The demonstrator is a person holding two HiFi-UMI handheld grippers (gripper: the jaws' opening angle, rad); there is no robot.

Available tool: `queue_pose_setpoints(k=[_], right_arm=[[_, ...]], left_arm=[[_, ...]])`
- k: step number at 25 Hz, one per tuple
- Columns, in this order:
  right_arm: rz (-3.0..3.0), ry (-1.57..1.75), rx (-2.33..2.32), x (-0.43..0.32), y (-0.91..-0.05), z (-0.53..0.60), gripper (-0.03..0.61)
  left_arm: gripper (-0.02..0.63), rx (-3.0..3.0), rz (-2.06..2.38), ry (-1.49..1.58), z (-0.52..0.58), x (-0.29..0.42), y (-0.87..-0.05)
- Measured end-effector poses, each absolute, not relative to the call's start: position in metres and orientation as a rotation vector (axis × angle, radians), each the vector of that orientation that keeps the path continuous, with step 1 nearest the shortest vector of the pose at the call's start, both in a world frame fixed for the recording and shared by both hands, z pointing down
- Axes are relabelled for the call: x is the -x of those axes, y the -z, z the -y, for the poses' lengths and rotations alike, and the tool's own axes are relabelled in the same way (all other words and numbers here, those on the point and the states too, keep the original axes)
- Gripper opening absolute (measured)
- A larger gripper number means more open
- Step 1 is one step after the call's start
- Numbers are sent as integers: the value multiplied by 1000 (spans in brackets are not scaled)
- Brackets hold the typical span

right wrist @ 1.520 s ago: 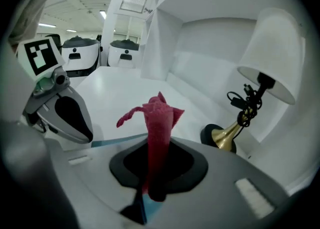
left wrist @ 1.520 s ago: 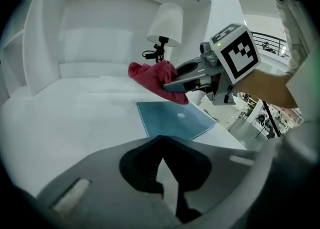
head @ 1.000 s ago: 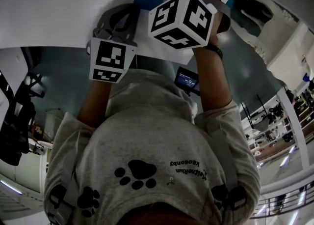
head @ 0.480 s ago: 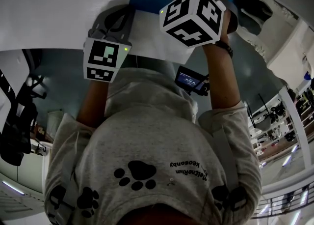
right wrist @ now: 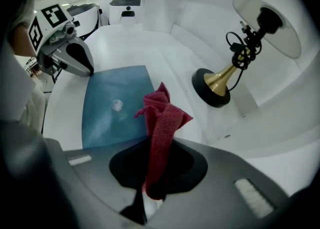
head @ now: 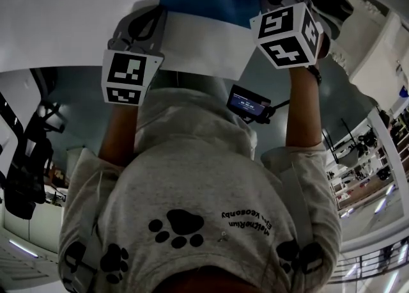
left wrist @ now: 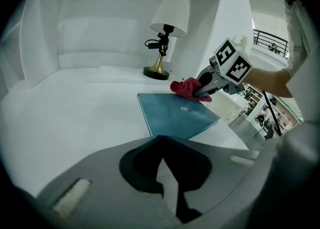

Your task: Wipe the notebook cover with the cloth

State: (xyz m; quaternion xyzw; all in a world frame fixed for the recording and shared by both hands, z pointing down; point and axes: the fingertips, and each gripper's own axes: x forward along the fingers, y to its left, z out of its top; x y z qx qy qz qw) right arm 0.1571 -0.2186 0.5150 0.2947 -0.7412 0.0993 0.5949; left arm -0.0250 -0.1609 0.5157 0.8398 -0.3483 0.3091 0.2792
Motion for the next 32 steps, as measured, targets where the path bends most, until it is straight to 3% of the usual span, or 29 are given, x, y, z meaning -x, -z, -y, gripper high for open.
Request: queue_pose_setpoints(k=[14, 23, 32], right_arm=[[1669, -351, -919, -206, -489, 200, 43], [1906, -163, -864, -113, -434, 216, 43], [1979, -164, -608, -20, -479, 207, 43]], left_arm=[[-2, -2264, 930, -831, 161, 24, -515], [-2, -2262, 927, -832, 161, 23, -516], [-2, -2258, 931, -824, 161, 23, -515]])
